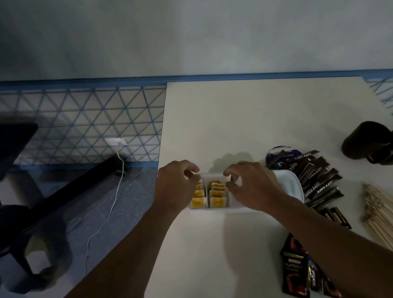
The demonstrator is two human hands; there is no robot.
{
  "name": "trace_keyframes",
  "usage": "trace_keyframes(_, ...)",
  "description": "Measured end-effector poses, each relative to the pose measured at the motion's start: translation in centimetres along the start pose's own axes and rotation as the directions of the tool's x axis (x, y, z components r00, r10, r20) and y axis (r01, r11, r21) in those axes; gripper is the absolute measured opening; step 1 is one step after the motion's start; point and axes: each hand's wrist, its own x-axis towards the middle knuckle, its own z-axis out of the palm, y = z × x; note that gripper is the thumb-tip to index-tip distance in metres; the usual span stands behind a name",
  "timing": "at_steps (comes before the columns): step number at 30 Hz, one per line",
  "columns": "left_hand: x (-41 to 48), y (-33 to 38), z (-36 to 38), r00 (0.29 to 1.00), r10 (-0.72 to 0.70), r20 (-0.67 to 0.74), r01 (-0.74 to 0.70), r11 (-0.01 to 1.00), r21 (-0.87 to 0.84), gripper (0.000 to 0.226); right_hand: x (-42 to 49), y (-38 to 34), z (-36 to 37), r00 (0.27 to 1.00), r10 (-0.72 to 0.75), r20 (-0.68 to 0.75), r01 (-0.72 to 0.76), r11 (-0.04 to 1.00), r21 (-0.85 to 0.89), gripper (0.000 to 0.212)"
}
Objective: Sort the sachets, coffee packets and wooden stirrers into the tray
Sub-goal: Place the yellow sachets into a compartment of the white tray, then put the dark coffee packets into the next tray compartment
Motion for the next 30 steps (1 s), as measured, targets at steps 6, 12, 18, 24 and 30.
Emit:
trace_keyframes(6,-1.9,1.4,0.3,0.999,0.016,0.037,-0.012,0.993,-0.117,0.008,-2.9,0.9,-0.9,0.986,0.111,-0.122,-0.094,0.986,0.139,0.016)
trace_keyframes(12,-4.3,3.1,2.2,0.990,0.063,0.123,-0.035,0.975,-0.217,0.006,-7.4,1.7,-1.5,0.956,0.243,-0.164,-0.204,0.953,0.223,0.015)
trace_keyframes(18,-6.7,5.0,5.1,0.965,0.078,0.249,-0.014,0.968,-0.250,0.008,-13.0,3.1,-2.0,0.919,0.330,-0.214,-0.268,0.924,0.274,0.015)
trace_keyframes(24,-9.9,7.1,8.0,0.921,0.098,0.378,-0.018,0.977,-0.211,0.009,-18.2,6.3,-1.9,0.877,0.422,-0.231,-0.350,0.889,0.296,0.011)
trace_keyframes(30,-12.7,8.4,11.6,0.875,-0.029,0.484,0.073,0.995,-0.071,0.008,-22.5,10.8,-1.1,0.862,0.461,-0.212,-0.408,0.878,0.249,0.010)
